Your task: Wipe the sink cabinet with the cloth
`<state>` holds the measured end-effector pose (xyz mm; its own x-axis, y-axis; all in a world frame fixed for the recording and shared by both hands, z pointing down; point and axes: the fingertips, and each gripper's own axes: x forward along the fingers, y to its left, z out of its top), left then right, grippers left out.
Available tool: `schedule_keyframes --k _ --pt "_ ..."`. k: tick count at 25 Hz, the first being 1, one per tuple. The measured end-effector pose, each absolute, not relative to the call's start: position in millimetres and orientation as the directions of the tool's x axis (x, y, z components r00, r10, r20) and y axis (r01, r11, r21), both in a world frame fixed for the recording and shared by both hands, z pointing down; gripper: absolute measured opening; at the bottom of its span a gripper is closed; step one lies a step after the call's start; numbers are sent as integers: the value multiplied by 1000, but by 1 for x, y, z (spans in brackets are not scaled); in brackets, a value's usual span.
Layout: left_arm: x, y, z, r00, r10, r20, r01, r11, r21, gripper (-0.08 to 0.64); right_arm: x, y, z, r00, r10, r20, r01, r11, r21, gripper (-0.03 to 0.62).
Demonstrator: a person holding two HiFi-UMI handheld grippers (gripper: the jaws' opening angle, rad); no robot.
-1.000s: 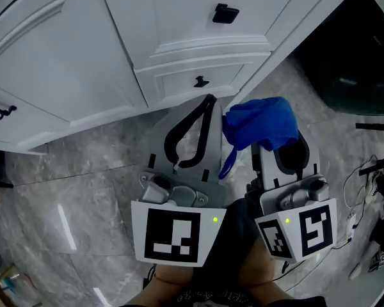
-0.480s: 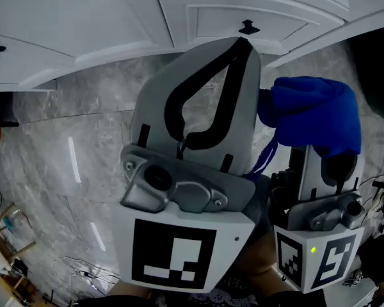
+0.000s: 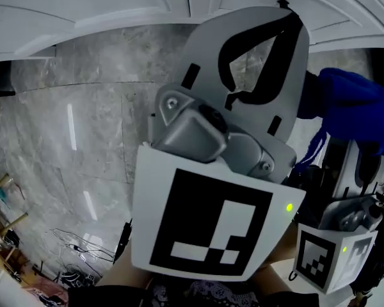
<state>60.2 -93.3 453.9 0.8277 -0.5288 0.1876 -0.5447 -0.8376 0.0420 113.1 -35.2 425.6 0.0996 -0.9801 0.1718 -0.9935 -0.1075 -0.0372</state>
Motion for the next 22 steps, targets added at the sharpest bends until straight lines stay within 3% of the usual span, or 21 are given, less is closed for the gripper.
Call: schedule_keyframes --k 7,22 --pt "71 -76 464 872 -425 243 -445 -895 31 0 103 -35 424 71 -984 166 -995 -82 -57 115" --pt "75 -77 465 868 -430 247 -447 -894 15 0 104 -31 421 66 -986 152 -993 -79 -84 115"
